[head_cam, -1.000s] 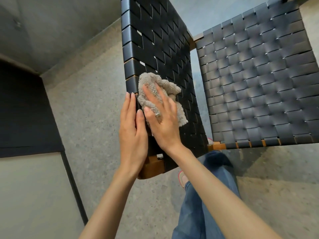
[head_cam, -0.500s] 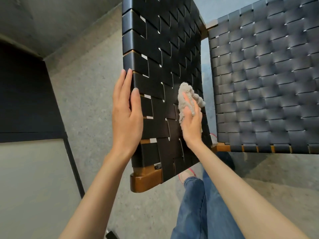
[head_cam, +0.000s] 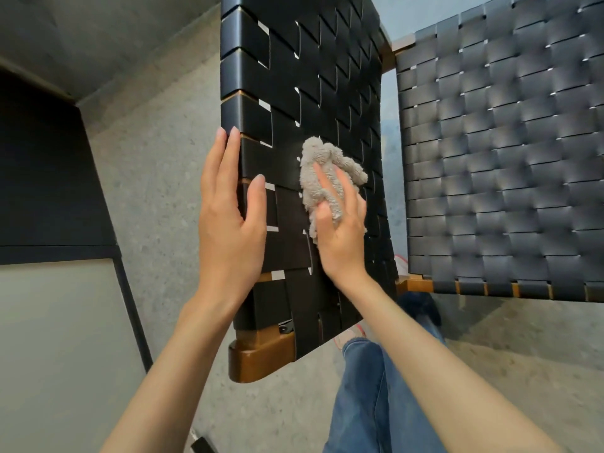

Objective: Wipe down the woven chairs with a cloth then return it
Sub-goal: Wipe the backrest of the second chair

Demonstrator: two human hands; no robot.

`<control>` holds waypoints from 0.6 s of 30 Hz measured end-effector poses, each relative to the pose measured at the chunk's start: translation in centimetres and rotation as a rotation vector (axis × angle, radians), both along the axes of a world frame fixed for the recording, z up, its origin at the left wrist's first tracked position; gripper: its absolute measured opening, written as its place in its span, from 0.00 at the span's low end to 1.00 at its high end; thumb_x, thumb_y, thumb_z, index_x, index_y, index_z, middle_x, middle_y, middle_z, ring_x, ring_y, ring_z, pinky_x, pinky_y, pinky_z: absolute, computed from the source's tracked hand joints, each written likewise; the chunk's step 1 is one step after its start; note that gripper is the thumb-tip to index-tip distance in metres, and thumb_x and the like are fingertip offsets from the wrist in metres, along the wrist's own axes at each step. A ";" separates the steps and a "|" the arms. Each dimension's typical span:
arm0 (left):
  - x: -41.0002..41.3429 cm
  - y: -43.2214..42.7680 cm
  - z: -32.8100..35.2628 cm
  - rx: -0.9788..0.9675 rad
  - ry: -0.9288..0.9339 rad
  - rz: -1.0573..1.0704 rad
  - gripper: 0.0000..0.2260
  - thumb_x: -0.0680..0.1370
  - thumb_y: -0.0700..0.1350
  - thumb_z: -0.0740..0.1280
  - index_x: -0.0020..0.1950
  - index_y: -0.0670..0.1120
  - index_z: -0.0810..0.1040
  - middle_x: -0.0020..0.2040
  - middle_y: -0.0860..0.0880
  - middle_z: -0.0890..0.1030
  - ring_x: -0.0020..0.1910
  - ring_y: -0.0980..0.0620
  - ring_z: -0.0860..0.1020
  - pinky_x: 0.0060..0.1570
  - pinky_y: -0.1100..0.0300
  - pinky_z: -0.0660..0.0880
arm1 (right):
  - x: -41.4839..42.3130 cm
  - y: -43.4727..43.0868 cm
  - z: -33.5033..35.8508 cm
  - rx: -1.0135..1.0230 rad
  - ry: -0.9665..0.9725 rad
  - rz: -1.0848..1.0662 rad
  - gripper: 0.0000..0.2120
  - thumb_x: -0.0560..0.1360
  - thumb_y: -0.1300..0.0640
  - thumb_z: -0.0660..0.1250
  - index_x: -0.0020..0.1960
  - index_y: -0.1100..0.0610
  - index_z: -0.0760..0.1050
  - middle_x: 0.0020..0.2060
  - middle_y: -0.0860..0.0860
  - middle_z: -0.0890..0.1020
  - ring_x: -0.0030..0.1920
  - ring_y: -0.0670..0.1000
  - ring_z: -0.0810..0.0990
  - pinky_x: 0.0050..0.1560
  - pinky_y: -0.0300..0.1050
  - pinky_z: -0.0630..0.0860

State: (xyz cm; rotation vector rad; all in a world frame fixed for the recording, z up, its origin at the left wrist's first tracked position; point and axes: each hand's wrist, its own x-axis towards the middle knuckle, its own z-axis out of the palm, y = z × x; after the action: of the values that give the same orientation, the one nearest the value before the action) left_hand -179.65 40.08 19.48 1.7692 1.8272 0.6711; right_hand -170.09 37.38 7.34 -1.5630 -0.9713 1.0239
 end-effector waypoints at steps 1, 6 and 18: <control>-0.1 0.0 0.1 -0.016 -0.024 0.000 0.23 0.82 0.44 0.58 0.76 0.51 0.57 0.76 0.54 0.57 0.74 0.63 0.55 0.71 0.70 0.54 | 0.5 0.0 -1.2 -0.036 -0.001 -0.011 0.26 0.75 0.40 0.50 0.73 0.33 0.56 0.70 0.44 0.63 0.71 0.50 0.61 0.64 0.50 0.67; -0.1 0.1 0.1 -0.050 -0.115 0.008 0.23 0.82 0.45 0.58 0.76 0.53 0.57 0.76 0.57 0.57 0.73 0.65 0.54 0.72 0.63 0.56 | 3.4 0.4 -7.0 -0.230 -0.024 -0.061 0.19 0.82 0.49 0.55 0.71 0.37 0.57 0.71 0.54 0.64 0.70 0.53 0.63 0.62 0.43 0.62; -0.2 0.0 0.3 -0.056 -0.158 0.011 0.23 0.82 0.45 0.58 0.76 0.52 0.57 0.77 0.57 0.57 0.73 0.65 0.54 0.72 0.67 0.54 | 5.8 0.1 -14.2 -0.577 0.031 -0.246 0.23 0.82 0.47 0.54 0.75 0.53 0.61 0.67 0.50 0.70 0.63 0.51 0.72 0.57 0.43 0.74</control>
State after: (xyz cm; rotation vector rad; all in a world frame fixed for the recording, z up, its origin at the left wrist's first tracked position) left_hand -179.84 40.09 19.78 1.6231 1.7345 0.7346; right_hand -164.25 37.48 -6.87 -2.0667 -0.4560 1.2082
